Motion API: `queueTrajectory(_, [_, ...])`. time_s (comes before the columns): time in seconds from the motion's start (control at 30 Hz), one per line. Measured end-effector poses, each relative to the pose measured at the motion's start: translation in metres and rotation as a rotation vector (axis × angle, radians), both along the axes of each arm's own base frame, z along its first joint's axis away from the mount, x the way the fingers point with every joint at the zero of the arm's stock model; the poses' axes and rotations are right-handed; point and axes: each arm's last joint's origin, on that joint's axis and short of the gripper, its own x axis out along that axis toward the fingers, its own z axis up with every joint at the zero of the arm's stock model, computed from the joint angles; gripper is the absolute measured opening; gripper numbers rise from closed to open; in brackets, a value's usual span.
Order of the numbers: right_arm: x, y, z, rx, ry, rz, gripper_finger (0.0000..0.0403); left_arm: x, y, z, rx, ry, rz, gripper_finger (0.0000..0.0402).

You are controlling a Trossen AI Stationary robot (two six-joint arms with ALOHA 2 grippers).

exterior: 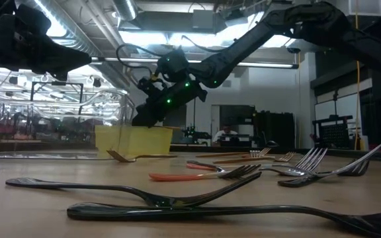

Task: Sort silverware by color (type)
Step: Put the gold fork into the yellow bin

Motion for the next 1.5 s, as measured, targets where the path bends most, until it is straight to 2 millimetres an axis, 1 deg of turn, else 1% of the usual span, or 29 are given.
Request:
queueTrajectory(0.27, [0.000, 0.000, 0.000, 0.000, 0.000, 0.000, 0.0003, 0.000, 0.000, 0.000, 0.000, 0.000, 0.000, 0.0063])
queueTrajectory(0.53, [0.000, 0.000, -0.001, 0.003, 0.004, -0.001, 0.0046, 0.000, 0.000, 0.000, 0.000, 0.000, 0.000, 0.0063])
queueTrajectory(0.67, [0.000, 0.000, -0.001, 0.003, 0.004, 0.000, 0.0059, 0.000, 0.000, 0.000, 0.000, 0.000, 0.000, 0.0063])
queueTrajectory(1.2, [0.000, 0.001, 0.000, 0.004, 0.006, 0.001, 0.0060, 0.000, 0.000, 0.000, 0.000, 0.000, 0.000, 0.0063])
queueTrajectory(1.27, [-0.001, 0.001, 0.002, -0.001, 0.004, -0.006, 0.0060, 0.000, 0.000, 0.000, 0.000, 0.000, 0.000, 0.0063])
queueTrajectory(1.37, [-0.003, 0.001, 0.011, -0.003, 0.007, -0.012, 0.0060, 0.000, 0.000, 0.000, 0.000, 0.000, 0.000, 0.0063])
queueTrajectory(1.5, [-0.007, 0.003, 0.030, -0.003, 0.011, -0.019, 0.0060, 0.000, 0.000, 0.000, 0.000, 0.000, 0.000, 0.0063])
